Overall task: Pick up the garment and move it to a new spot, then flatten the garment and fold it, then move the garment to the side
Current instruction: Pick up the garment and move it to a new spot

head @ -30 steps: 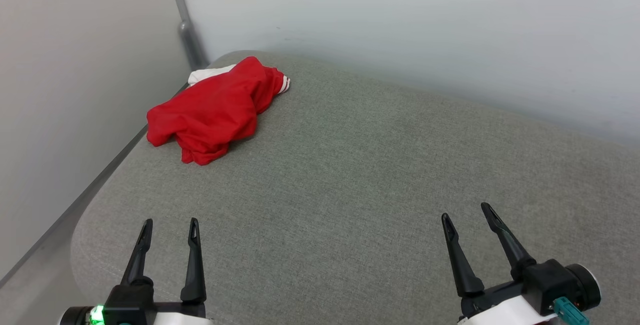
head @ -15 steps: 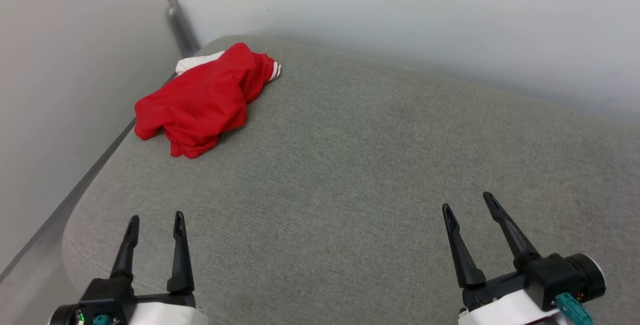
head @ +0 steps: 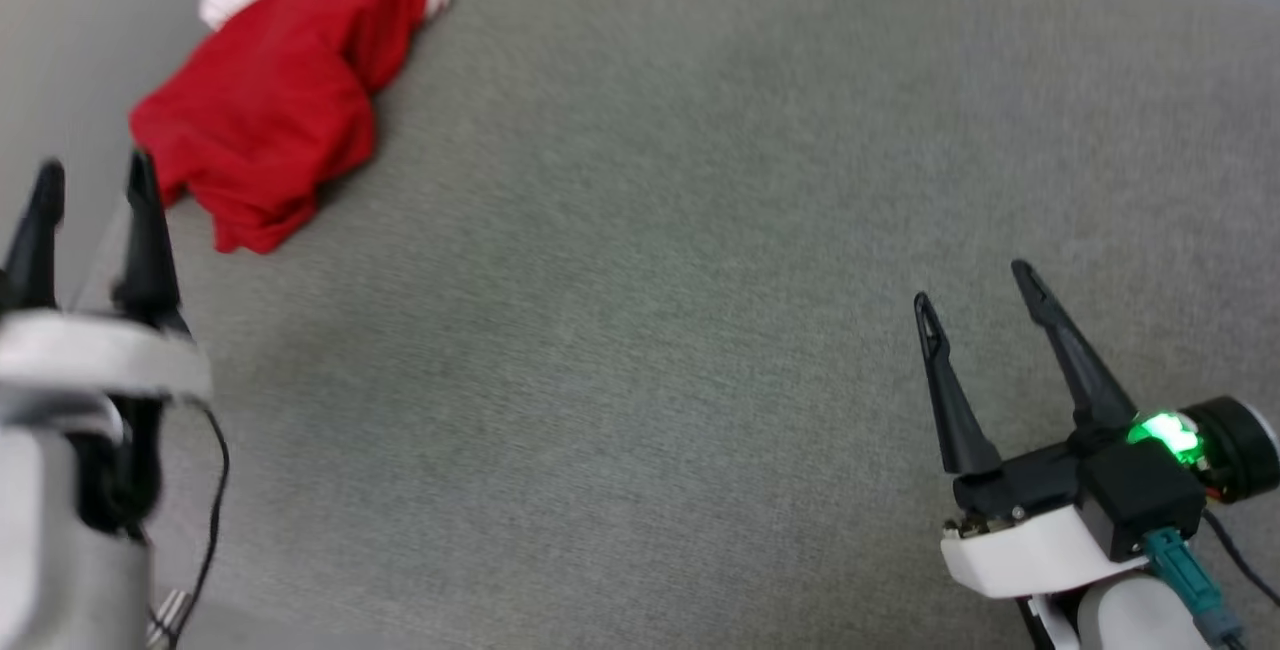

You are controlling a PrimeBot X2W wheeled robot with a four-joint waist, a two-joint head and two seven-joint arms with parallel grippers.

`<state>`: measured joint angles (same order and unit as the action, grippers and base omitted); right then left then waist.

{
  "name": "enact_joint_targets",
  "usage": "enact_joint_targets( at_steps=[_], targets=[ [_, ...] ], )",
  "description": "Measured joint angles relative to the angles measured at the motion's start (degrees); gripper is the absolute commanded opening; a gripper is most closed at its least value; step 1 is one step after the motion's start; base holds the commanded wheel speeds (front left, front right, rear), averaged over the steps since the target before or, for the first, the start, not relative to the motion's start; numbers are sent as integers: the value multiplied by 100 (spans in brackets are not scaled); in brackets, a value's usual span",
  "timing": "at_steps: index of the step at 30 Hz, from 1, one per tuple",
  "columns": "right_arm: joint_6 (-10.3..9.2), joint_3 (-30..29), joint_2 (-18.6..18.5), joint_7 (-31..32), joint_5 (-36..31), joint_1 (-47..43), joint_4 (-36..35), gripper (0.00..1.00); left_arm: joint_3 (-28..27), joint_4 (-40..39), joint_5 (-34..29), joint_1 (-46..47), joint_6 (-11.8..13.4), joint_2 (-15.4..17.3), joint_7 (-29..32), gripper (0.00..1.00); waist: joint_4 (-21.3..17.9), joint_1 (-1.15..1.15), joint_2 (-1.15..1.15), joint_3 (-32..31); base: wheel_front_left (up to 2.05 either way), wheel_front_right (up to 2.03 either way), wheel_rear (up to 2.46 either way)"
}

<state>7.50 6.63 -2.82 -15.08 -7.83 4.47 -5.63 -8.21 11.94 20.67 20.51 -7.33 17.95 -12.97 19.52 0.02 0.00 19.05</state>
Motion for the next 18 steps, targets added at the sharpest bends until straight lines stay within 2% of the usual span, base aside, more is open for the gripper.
enact_joint_targets(
  at_steps=[2, 6, 9, 12, 14, 18],
  targets=[
    [0, -20, 1, -1, -90, 94, -55, 100, 255, 268, 824, 487, -1, 412, 369, 100, -84, 0, 0, 275, 0, 0, 0],
    [1, -74, -1, 0, -141, 256, -145, 100, 892, 661, 1945, 1223, -5, 1622, 1206, 100, -274, 1, 0, 785, 0, 0, 0],
    [0, -89, -3, 0, -153, 310, -188, 100, 1249, 1000, 2860, 1594, -7, 2156, 2111, 100, -439, 1, 0, 1113, 0, 0, 0],
    [1, -89, -1, -1, -155, 393, -246, 100, 1582, 1211, 3509, 1871, -7, 2792, 3055, 100, -614, 1, 0, 1400, 0, 0, 0],
    [0, -125, -3, -1, -156, 392, -263, 100, 1680, 1380, 3919, 2009, -7, 3044, 3567, 100, -732, 0, 0, 1567, 0, 0, 0],
    [2, -156, 0, -12, -157, 415, -386, 100, 1750, 1666, 4528, 2335, -7, 3293, 4302, 100, -918, 0, 0, 1879, 0, 0, 0]
  ],
)
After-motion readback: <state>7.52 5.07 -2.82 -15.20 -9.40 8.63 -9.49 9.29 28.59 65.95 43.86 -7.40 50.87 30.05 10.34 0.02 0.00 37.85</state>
